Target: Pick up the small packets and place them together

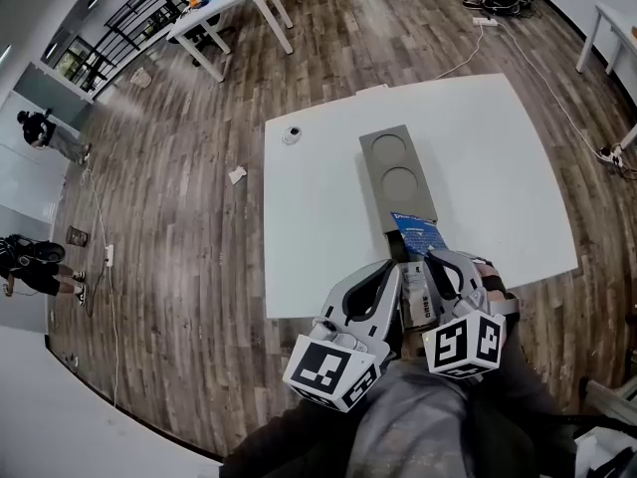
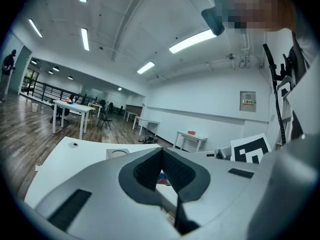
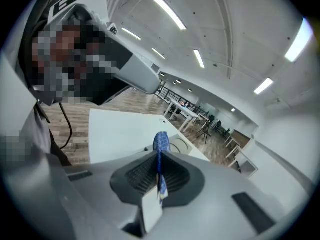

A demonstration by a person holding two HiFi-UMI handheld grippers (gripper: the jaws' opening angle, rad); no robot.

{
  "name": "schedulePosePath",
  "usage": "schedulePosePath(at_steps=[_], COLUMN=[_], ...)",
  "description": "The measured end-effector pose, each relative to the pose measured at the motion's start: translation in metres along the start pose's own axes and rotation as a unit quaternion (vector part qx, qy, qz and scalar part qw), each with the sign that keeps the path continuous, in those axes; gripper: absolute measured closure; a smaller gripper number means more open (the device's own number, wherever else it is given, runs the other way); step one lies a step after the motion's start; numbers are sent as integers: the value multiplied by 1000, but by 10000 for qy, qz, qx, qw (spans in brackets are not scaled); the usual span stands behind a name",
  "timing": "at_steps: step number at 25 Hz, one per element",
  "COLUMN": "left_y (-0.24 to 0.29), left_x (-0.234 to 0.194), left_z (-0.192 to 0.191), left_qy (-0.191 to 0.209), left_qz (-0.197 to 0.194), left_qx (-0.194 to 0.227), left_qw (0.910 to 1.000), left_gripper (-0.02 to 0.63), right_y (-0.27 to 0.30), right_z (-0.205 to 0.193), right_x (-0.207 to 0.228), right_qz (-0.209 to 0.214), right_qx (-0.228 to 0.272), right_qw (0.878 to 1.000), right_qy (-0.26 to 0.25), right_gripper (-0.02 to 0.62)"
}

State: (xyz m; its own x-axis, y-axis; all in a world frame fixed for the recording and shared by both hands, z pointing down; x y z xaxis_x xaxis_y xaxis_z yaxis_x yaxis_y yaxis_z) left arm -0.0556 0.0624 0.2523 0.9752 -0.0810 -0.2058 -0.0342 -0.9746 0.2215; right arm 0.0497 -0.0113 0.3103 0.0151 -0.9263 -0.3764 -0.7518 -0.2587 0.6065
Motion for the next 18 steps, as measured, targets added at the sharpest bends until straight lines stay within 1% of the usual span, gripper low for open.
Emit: schedulePosePath(at_steps=[5,8,11,15,18], left_y=[30,46,59,69,74], left_x=[-46,-69,-86,-105,-115], left_z=[13,9,1,-5,-10], left_qy=[-128,-212,-314,-489,-572], left_qz=[160,237,264,340,380], left_qx=[-20,-168,-347,-544,-628], left_qw=[9998,9994,9986,9967,9957], left_gripper=[603,603,603,603,603], right_y=[42,68,92,115,129], right_z=[15,16,15,16,12], right_x=[36,53,60,58,51], right_qz=[-129,-212,-233,-78,228], right_qx=[-131,-284,-457,-658,-778], right_qw=[9998,9993,9985,9975,9966], right_qy=[-38,-91,-163,-229,-162], right_gripper=[571,571,569,561,527])
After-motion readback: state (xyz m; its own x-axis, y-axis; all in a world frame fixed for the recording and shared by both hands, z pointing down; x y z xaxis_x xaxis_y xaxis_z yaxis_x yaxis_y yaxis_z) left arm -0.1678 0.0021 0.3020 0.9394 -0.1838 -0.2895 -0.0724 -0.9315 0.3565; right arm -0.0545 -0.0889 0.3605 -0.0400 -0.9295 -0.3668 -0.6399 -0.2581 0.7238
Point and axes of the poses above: the fingertips, and each gripper's own axes: y forward along the fingers, x to its right, z out of its top, the point moved 8 cm from there along -y, backward along the fingers, and after that the axes turned 11 degrees about z, right-handed, at the moved point
